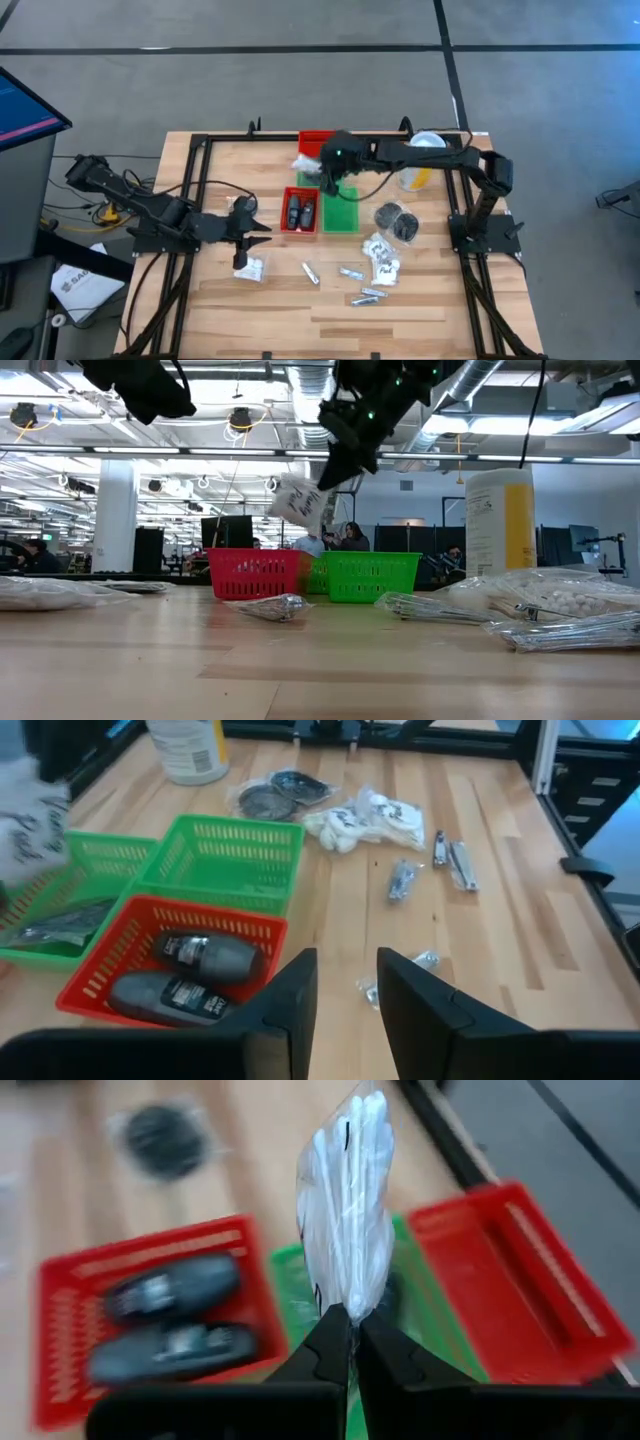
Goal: Pick & Place Travel size toiletries
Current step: Put the white cotton pack into the top red bin
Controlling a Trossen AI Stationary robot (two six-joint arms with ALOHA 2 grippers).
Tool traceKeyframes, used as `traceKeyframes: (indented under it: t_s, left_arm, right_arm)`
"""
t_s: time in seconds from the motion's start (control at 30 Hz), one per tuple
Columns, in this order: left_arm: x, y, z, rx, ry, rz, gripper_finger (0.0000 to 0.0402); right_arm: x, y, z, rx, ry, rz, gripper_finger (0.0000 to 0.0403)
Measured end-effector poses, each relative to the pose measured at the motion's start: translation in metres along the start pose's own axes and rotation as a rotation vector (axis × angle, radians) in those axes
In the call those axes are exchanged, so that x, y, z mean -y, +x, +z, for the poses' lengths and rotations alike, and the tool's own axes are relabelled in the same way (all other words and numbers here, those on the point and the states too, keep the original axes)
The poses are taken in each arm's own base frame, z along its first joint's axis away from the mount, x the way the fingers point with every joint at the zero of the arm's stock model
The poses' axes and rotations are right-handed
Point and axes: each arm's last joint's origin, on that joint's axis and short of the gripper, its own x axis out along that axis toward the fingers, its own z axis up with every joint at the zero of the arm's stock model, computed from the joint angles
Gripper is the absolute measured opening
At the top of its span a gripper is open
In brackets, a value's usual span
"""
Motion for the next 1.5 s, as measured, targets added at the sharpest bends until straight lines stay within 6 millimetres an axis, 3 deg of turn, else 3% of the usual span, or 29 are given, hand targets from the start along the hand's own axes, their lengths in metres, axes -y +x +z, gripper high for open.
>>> traceKeyframes:
  t_s: [0.23,0.5,0.87,1.2,1.5]
  left_arm:
    - [0.003,0.008,-0.001,-0.01,0.008,0.016,0.0097]
    - [0.005,0.013,-0.003,-0.02,0.015,0.019,0.0095]
    - [0.005,0.013,-0.001,0.001,0.01,0.05,0.0095]
    - [0.005,0.013,-0.001,0.008,0.006,0.049,0.0095]
    - [0.005,0.013,0.0,0.015,0.003,0.046,0.0095]
  right_arm:
    - [0.051,0.005,-0.008,-0.038,0.23,-0.088,0.0]
    - [0.082,0.009,-0.012,-0.04,0.39,-0.128,0.0]
    - [0.098,0.048,-0.028,-0.088,0.481,-0.144,0.0]
    - [0.106,0.046,-0.029,-0.085,0.535,-0.132,0.0]
    - [0.108,0.069,-0.043,-0.146,0.545,-0.138,0.0036]
